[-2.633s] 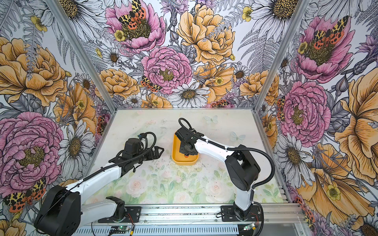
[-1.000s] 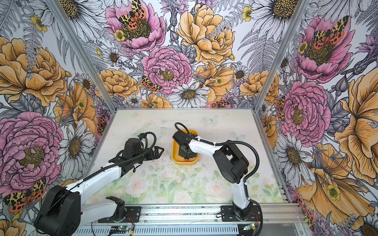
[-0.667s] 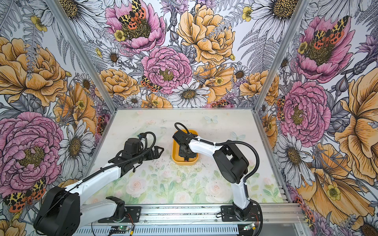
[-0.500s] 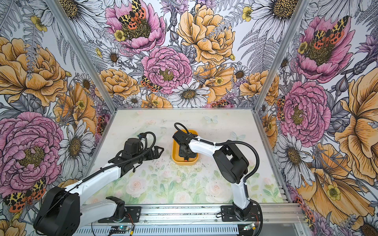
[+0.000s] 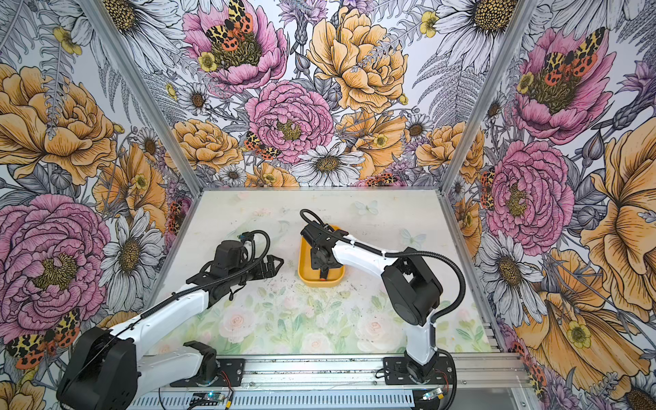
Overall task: Put the screwdriver in the bin
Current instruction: Place the screwdriver into the bin, then reset both arms
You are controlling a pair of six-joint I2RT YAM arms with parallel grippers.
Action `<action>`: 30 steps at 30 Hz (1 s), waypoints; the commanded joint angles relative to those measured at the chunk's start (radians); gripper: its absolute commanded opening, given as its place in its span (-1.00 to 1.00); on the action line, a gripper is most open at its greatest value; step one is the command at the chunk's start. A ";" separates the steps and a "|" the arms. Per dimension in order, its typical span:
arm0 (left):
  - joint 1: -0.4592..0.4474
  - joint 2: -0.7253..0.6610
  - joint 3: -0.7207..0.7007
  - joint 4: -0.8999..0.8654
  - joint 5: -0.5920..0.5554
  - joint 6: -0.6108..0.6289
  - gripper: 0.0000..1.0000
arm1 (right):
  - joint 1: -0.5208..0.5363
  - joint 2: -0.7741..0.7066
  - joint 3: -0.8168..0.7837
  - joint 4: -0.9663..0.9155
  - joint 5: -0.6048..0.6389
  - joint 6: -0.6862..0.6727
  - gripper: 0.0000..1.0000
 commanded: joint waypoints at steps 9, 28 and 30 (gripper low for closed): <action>0.035 -0.033 0.123 -0.089 -0.034 0.101 0.98 | -0.060 -0.347 -0.082 -0.019 -0.008 -0.378 0.07; 0.077 -0.093 0.242 -0.040 -0.112 0.310 0.98 | -0.271 -0.488 -0.366 0.082 -0.275 -0.760 0.00; 0.080 -0.131 0.195 0.040 -0.158 0.343 0.98 | -0.289 -0.508 -0.395 0.134 -0.256 -0.757 0.00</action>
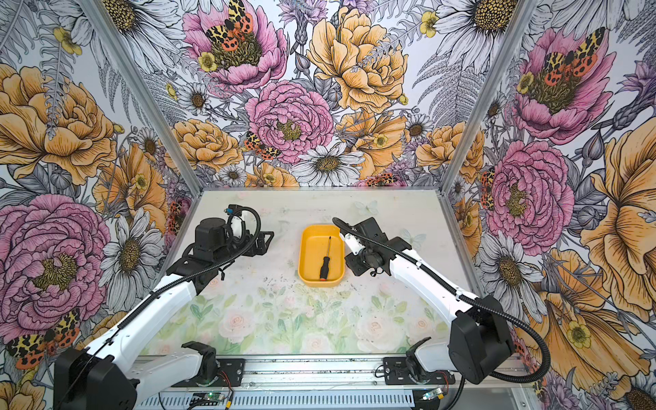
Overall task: Put the screwdriver in the bin
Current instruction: Reset both arms
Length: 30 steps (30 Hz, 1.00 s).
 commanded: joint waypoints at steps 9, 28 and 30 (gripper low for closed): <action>0.067 -0.136 -0.242 0.425 -0.179 0.184 0.98 | -0.171 -0.055 -0.088 0.226 0.004 0.008 0.03; 0.223 0.007 -0.390 0.732 -0.096 0.181 0.98 | -0.461 -0.219 -0.501 0.880 0.041 0.115 0.05; 0.229 0.021 -0.398 0.753 -0.092 0.182 0.98 | -0.465 -0.207 -0.508 0.897 0.053 0.113 0.05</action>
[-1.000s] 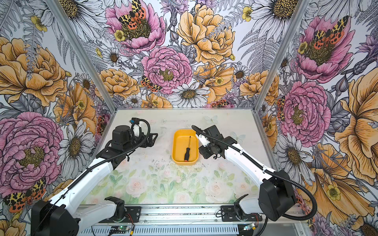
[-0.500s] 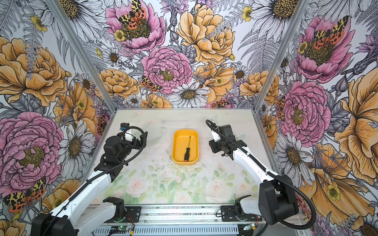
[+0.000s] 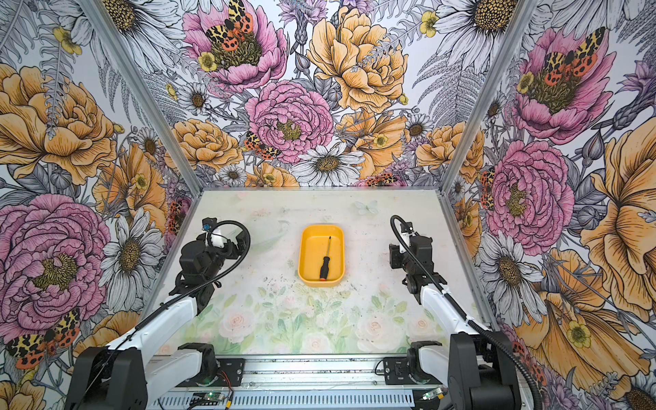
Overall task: Put the screwdriver in the bin
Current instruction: Reset both arms
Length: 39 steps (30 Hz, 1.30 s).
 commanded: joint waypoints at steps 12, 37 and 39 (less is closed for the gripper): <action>0.077 0.116 -0.049 0.220 0.067 -0.004 0.98 | -0.024 0.066 -0.124 0.374 0.094 0.041 0.05; 0.147 0.314 -0.045 0.346 0.130 -0.014 0.98 | -0.044 0.273 -0.126 0.656 0.114 0.020 0.05; 0.150 0.326 -0.041 0.349 0.146 -0.011 0.98 | -0.043 0.290 -0.124 0.666 0.121 0.021 0.05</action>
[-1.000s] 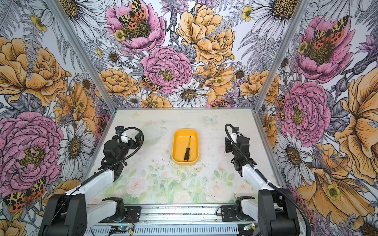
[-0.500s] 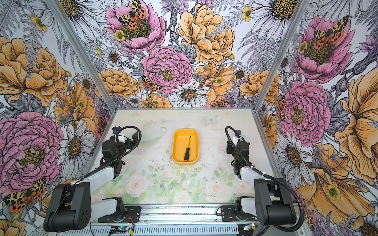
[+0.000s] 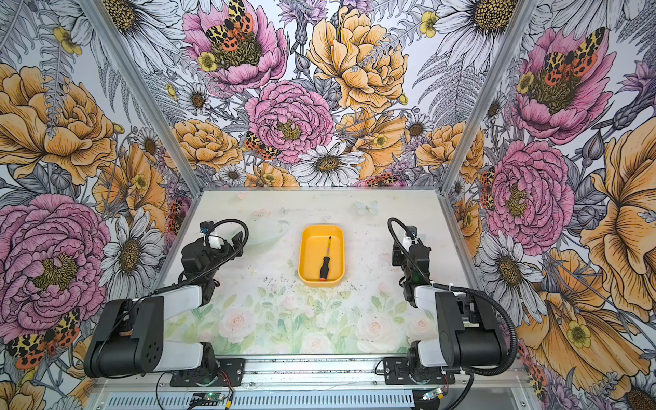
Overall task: Put the screwdriver in the bin
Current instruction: Reset both arms
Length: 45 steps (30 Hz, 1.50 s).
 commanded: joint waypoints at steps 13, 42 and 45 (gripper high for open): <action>0.026 0.089 -0.050 0.223 0.056 -0.006 0.98 | -0.010 0.107 0.025 0.151 0.050 0.003 0.05; 0.015 0.158 -0.054 0.285 -0.071 -0.039 0.98 | -0.010 0.111 0.028 0.148 0.053 0.005 0.99; 0.017 0.159 -0.056 0.285 -0.071 -0.040 0.98 | -0.010 0.110 0.028 0.148 0.054 0.005 0.99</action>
